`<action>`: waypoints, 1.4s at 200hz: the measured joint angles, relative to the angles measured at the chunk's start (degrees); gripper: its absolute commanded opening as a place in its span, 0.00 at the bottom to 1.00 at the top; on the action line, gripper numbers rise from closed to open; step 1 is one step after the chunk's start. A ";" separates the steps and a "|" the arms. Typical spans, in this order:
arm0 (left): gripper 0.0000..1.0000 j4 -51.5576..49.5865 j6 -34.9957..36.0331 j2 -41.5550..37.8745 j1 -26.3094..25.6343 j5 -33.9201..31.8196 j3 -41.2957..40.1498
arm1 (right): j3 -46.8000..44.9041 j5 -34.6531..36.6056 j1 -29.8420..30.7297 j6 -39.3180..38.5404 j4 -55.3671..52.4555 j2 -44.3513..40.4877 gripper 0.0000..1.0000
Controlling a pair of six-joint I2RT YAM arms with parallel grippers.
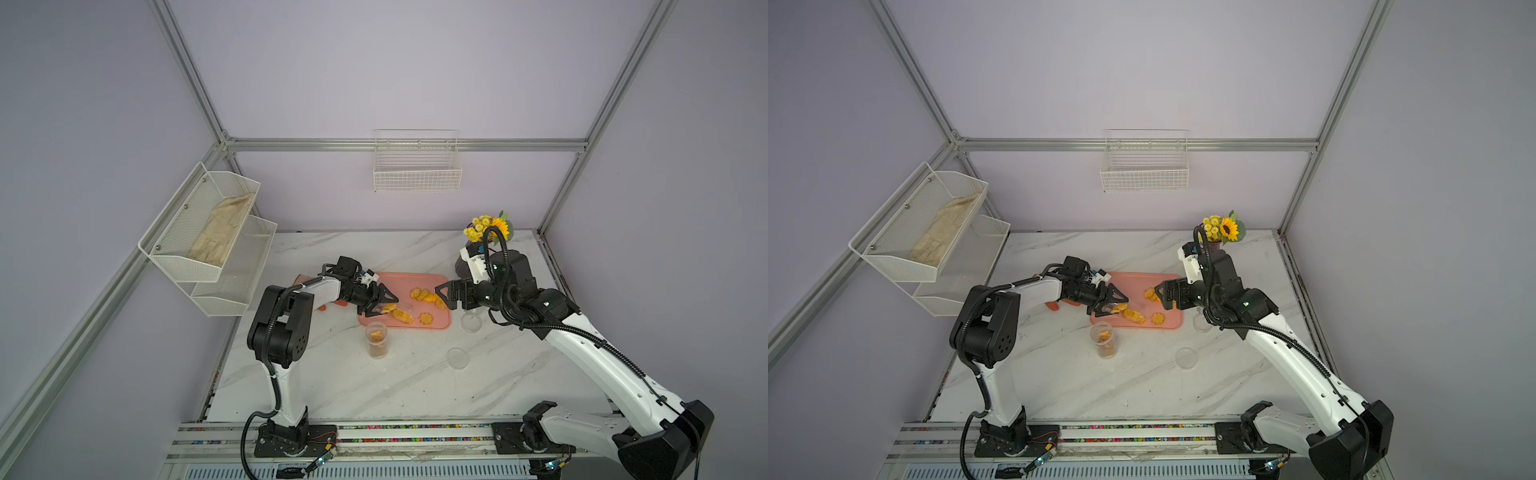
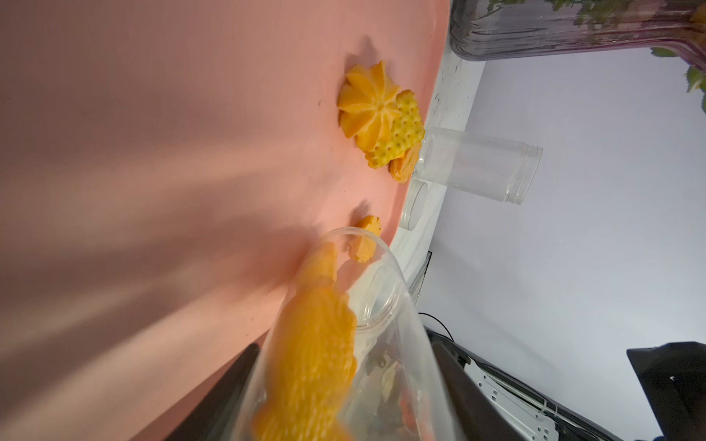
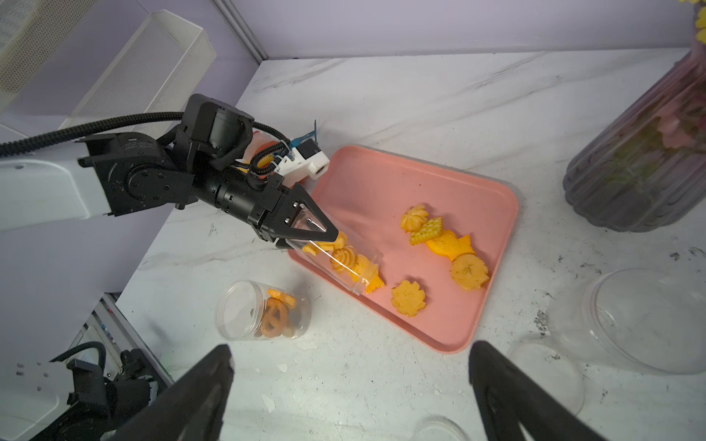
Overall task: Pour the cookies out of the jar
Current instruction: Pour the cookies in the jar onto the tray.
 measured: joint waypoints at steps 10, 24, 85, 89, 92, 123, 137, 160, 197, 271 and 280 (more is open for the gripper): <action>0.63 -0.63 0.02 0.00 -0.35 -0.98 0.94 | 0.00 0.22 0.00 0.55 -0.02 0.24 0.97; 0.63 -1.49 0.04 0.00 -0.66 -2.05 2.16 | 0.00 0.28 0.00 1.20 0.00 0.70 0.97; 0.64 -7.80 2.80 -0.66 -0.81 -6.99 4.83 | 0.02 0.31 0.00 2.49 -0.02 2.23 0.97; 0.64 -8.57 3.21 -0.79 -0.81 -7.32 5.11 | 0.02 0.31 0.00 2.56 -0.02 2.25 0.97; 0.64 -9.16 3.50 -0.92 -0.81 -7.65 5.40 | 0.02 0.28 0.00 2.71 -0.02 2.27 0.97; 0.64 -14.45 6.21 -2.21 -1.68 -10.47 10.01 | 0.02 0.04 0.00 3.02 -0.02 3.37 0.97; 0.64 -16.15 7.30 -2.40 -2.78 -11.72 12.48 | 0.02 -0.04 0.00 3.04 -0.02 3.93 0.97; 0.65 -18.38 8.87 -2.56 -4.35 -13.73 14.62 | 0.02 -0.24 0.00 3.08 -0.02 4.44 0.97; 0.65 -22.75 10.99 -2.73 -4.76 -16.50 14.82 | 0.02 -0.61 0.00 3.10 -0.02 4.52 0.97; 0.65 -25.05 11.52 -3.08 -4.72 -17.84 15.63 | 0.02 -1.33 0.00 3.21 -0.02 4.52 0.97; 0.65 -25.16 11.52 -3.28 -4.72 -17.81 15.63 | 0.02 -1.36 0.00 3.28 -0.02 4.52 0.97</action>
